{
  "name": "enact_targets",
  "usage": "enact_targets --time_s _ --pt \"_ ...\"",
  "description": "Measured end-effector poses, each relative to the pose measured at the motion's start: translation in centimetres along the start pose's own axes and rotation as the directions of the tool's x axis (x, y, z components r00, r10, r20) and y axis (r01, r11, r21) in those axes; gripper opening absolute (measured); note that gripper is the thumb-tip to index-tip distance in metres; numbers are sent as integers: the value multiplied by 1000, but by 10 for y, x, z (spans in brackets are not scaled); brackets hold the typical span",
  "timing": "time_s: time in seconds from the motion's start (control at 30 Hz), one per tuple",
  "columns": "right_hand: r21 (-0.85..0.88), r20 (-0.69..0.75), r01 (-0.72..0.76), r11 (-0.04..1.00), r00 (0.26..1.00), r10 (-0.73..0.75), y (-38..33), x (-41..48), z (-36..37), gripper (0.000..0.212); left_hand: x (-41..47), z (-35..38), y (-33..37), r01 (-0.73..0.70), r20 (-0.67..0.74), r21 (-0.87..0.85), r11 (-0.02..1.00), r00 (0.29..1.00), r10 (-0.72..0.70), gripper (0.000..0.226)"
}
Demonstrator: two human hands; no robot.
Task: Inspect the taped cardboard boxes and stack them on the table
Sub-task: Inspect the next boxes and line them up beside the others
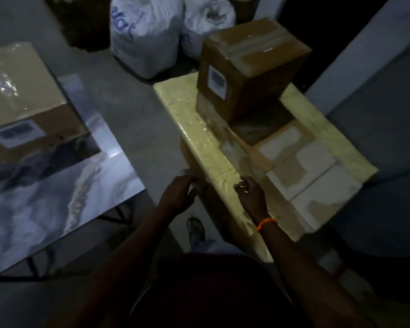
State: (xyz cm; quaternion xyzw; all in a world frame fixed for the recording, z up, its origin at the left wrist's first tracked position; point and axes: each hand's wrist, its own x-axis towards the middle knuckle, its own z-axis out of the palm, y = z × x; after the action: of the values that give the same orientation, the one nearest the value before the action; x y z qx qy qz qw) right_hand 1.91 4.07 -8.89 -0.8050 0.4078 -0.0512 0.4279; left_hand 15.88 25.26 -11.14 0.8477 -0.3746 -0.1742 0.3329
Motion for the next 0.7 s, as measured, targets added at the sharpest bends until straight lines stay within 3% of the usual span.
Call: enact_targets --time_s 0.2,0.37,0.47,0.53,0.6,0.7 --pt "61 -165 -66 996 983 76 57 -7 -52 30 33 20 43 -64 18 33 997 998 64 36" --pt "-197 -335 -87 977 942 16 117 -15 -92 49 53 50 77 -59 65 8 998 996 58 27" --pt "-431 -225 17 902 966 -126 151 -22 -113 71 71 79 115 -57 125 -2 998 990 57 28" --pt "-496 -187 76 865 964 -192 171 -24 -127 76 82 98 138 -71 179 -15 997 981 73 29" --pt "-509 -184 114 853 954 -237 187 -21 -146 72 91 116 158 -93 214 -19 996 972 95 30" --pt "-446 -156 194 874 945 -289 206 -10 -177 47 103 141 182 -106 250 1 994 963 102 29"
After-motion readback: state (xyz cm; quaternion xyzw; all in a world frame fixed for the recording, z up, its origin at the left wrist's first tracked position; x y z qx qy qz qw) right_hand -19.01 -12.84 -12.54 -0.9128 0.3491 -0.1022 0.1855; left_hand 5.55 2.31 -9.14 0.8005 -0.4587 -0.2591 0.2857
